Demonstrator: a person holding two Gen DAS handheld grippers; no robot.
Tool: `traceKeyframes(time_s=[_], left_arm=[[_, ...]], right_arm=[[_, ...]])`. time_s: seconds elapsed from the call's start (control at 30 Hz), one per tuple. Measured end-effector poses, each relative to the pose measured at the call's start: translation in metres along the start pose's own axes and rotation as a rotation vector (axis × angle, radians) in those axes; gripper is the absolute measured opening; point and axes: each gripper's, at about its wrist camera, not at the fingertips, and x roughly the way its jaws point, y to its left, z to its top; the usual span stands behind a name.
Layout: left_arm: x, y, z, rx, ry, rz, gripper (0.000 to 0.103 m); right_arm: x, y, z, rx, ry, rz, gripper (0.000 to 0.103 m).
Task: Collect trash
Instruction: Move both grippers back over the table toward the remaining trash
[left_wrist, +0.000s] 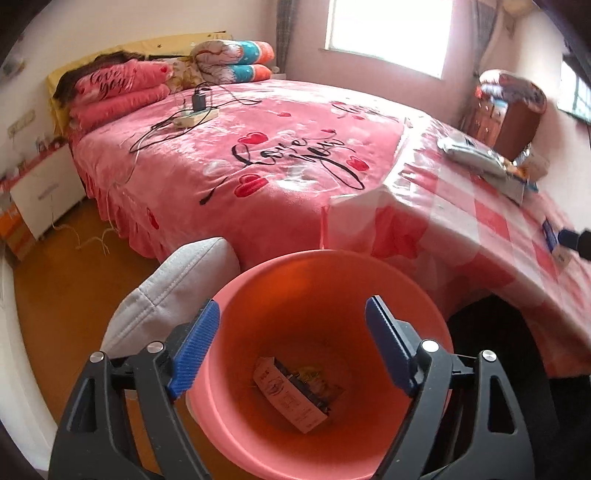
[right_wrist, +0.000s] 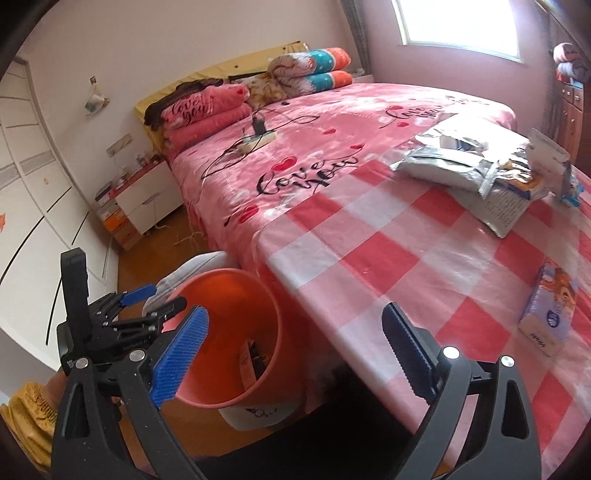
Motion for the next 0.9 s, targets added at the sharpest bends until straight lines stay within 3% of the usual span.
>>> traceKeyframes(time_s=[0.5, 0.9], left_arm=[[-0.008, -0.051, 0.019, 0.069, 0.04, -0.081, 0.082], [-0.007, -0.114, 0.06, 0.103, 0.08, -0.169, 0.082]], right_arm=[[-0.027, -0.041, -0.002, 0.095, -0.129, -0.054, 0.096], [-0.059, -0.098, -0.013, 0.237, -0.254, -0.069, 0.096]])
